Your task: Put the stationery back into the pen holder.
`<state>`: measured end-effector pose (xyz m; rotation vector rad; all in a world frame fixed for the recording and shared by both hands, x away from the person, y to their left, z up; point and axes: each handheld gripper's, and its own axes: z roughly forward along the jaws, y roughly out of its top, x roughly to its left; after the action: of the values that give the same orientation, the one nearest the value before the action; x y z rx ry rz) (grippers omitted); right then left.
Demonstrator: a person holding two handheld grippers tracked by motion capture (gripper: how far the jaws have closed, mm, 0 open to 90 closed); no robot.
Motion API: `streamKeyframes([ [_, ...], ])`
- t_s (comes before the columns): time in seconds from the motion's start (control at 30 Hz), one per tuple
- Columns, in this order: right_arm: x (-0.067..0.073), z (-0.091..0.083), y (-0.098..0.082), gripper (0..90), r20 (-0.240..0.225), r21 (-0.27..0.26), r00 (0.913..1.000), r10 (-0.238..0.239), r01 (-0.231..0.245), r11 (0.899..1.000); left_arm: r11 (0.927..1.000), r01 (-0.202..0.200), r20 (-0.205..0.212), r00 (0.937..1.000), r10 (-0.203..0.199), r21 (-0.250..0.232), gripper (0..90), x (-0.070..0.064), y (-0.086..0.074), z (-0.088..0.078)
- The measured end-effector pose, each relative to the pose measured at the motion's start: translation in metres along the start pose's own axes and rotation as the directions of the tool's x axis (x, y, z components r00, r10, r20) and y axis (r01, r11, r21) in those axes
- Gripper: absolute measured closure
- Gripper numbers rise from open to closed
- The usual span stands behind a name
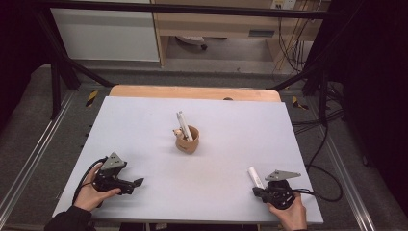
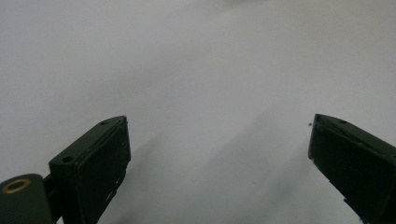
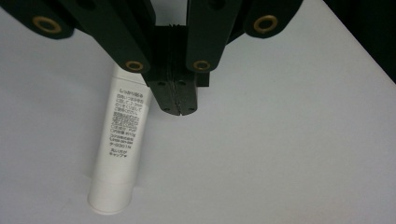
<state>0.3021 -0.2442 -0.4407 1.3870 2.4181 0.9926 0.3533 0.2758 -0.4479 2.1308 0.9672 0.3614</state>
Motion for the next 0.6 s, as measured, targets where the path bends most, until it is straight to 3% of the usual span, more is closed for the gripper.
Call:
streamKeyframes([
  [0.6,-0.015,-0.006,-0.003,90.0,0.063,-0.003,0.998,-0.006,0.006,1.0,1.0,-0.003,0.001,1.0,0.003,0.002,5.7,0.0,0.0,0.0],
])
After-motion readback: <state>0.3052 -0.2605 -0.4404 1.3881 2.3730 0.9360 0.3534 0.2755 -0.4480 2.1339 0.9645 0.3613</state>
